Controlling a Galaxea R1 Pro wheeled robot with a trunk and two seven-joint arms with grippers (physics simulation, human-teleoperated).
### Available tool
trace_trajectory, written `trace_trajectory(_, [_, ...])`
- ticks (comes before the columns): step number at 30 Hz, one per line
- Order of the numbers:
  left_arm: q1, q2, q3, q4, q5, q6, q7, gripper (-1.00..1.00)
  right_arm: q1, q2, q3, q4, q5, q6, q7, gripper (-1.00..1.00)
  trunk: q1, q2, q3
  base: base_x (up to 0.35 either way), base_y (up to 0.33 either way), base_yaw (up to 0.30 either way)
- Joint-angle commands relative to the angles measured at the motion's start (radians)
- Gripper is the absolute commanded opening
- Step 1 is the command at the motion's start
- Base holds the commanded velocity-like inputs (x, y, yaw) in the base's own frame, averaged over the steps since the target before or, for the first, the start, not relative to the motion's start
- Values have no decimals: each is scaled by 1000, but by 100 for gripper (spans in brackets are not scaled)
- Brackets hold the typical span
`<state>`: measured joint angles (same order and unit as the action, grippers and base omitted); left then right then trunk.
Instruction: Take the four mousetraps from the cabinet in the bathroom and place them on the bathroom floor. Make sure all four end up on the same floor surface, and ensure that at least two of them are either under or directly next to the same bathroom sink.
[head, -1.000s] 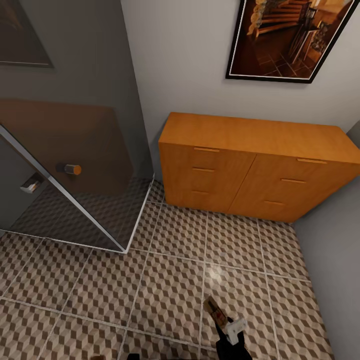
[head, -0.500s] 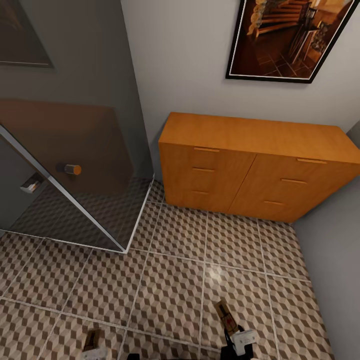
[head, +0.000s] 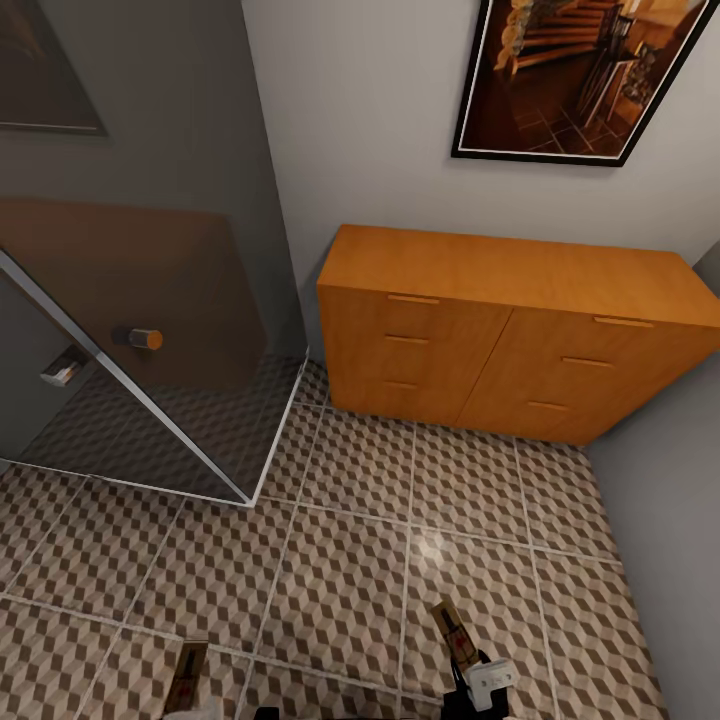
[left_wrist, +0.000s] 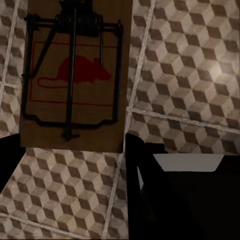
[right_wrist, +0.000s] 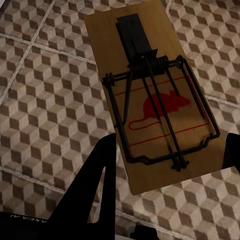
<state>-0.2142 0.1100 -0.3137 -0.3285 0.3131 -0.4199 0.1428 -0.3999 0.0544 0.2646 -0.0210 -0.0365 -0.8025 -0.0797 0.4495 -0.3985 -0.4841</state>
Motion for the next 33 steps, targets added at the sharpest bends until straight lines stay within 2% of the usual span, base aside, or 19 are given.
trace_trajectory(1, [-1,-3,-11,8,2,-4,11,-100,-1,1,9,1,-5,-2,-6,-100,0,-2,-1,0,0,0])
trace_trajectory(4, [-1,-25,-14,41,1,-6,11,-100,-1,2,9,1,-5,-2,-6,-100,0,-2,-1,0,0,0])
trace_trajectory(7, [-1,-32,-14,81,1,-7,11,-100,-1,2,10,1,-5,-1,-6,-100,0,-2,-1,0,0,0])
trace_trajectory(21, [-1,-43,-15,141,2,-9,10,-100,-1,1,10,3,-3,1,-6,-100,0,-2,-1,0,0,0])
trace_trajectory(33, [-1,-51,-15,147,1,-10,10,-100,0,1,10,3,-3,0,-6,-100,0,-2,7,0,0,0])
